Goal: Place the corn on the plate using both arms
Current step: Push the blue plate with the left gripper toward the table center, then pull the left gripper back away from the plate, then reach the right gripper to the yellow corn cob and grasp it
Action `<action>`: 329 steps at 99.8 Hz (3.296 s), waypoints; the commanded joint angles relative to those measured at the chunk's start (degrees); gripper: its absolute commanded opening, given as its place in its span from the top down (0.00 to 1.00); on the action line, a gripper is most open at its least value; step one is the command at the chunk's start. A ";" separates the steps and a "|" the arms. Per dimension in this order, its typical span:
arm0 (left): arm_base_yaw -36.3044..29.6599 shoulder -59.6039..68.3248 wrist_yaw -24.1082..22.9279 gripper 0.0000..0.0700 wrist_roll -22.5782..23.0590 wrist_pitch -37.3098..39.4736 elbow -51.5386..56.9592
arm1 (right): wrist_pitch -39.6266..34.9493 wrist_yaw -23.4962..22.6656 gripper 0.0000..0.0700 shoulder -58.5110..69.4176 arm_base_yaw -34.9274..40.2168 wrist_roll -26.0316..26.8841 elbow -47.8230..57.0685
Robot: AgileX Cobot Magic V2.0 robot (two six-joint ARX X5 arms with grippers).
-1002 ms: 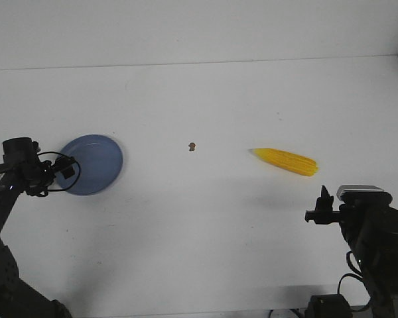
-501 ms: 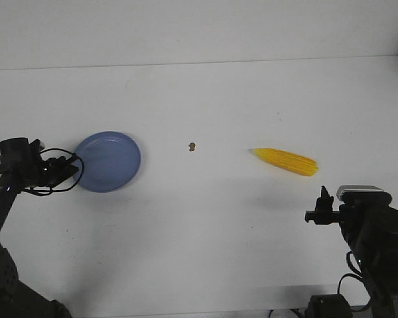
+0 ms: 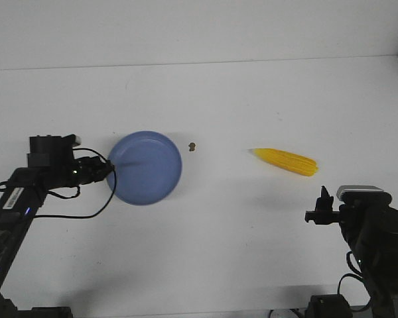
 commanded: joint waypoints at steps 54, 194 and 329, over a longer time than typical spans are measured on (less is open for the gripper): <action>-16.85 5.42 -3.19 0.99 -2.58 7.32 -5.11 | 0.44 -0.17 0.39 0.22 0.11 0.04 0.83; -18.91 13.92 -2.78 0.12 -0.52 8.90 -5.11 | 0.44 -0.15 0.39 0.22 0.11 0.02 0.83; -4.96 -25.44 -20.79 0.00 19.21 1.29 -5.14 | 5.44 -6.93 0.39 25.14 2.34 -15.96 4.13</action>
